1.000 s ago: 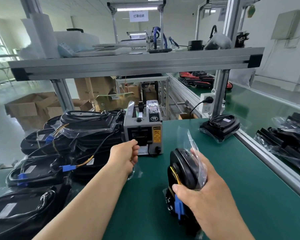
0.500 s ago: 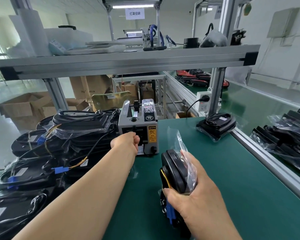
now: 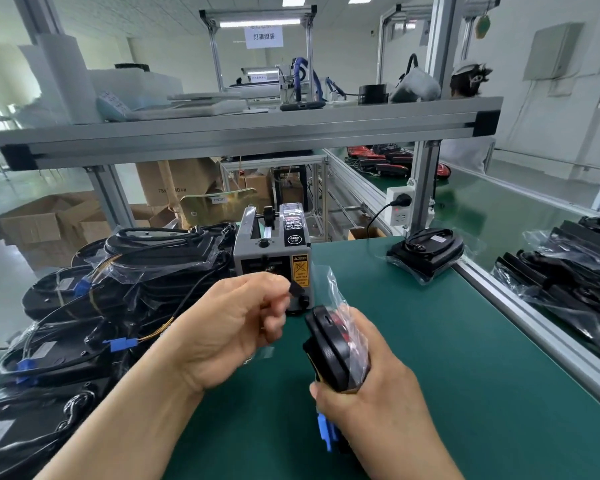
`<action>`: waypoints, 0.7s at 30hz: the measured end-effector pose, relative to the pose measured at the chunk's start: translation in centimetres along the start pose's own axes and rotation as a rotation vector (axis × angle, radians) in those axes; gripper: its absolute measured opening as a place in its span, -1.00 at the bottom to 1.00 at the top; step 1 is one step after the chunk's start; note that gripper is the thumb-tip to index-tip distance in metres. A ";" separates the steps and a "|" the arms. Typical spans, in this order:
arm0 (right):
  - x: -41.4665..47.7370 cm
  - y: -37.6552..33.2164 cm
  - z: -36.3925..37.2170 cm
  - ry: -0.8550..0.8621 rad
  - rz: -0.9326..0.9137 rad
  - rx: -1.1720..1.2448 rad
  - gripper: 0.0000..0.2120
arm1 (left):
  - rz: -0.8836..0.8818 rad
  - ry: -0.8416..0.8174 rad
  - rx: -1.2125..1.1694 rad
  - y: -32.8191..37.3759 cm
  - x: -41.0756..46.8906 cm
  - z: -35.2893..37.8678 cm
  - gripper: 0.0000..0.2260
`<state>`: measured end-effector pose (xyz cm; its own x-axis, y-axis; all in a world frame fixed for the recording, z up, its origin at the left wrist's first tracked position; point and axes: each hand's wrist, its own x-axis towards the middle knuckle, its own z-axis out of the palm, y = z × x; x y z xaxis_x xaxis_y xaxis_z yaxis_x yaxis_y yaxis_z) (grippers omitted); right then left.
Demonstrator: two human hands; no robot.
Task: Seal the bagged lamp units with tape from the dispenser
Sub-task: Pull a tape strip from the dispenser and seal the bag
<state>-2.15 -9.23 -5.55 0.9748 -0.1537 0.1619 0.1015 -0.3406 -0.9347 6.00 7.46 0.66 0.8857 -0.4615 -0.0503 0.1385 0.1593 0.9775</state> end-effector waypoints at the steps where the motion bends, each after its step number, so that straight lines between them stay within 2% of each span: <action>1: -0.1 0.0 0.0 -0.010 0.007 -0.003 -0.23 | -0.001 -0.057 0.022 0.6 -0.9 0.6 -0.87; 3: -0.2 -0.2 0.0 -0.030 0.019 -0.005 -0.22 | -0.011 -0.080 0.088 1.3 -1.6 1.4 -0.85; 5: -0.3 -0.4 0.0 -0.037 0.028 -0.003 -0.22 | -0.029 -0.035 0.164 1.7 -1.6 1.9 -0.79; 8: -0.3 -0.4 0.0 -0.043 0.027 -0.002 -0.21 | -0.057 -0.006 0.276 1.9 -1.0 2.4 -0.85; 10: -0.4 -0.2 0.0 -0.045 0.024 0.001 -0.21 | -0.088 -0.006 0.334 1.6 -0.4 2.3 -0.77; 12: -0.4 -0.1 0.0 -0.042 0.028 0.008 -0.21 | -0.118 -0.002 0.367 1.5 0.0 2.3 -0.72; 21: -0.4 -0.1 0.1 -0.044 0.029 0.007 -0.23 | -0.154 -0.009 0.447 1.7 0.6 2.1 -0.75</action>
<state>-2.55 -9.08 -5.59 0.9851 -0.1227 0.1209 0.0744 -0.3300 -0.9410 5.82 5.63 2.71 0.8654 -0.4585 -0.2022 0.0622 -0.3021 0.9512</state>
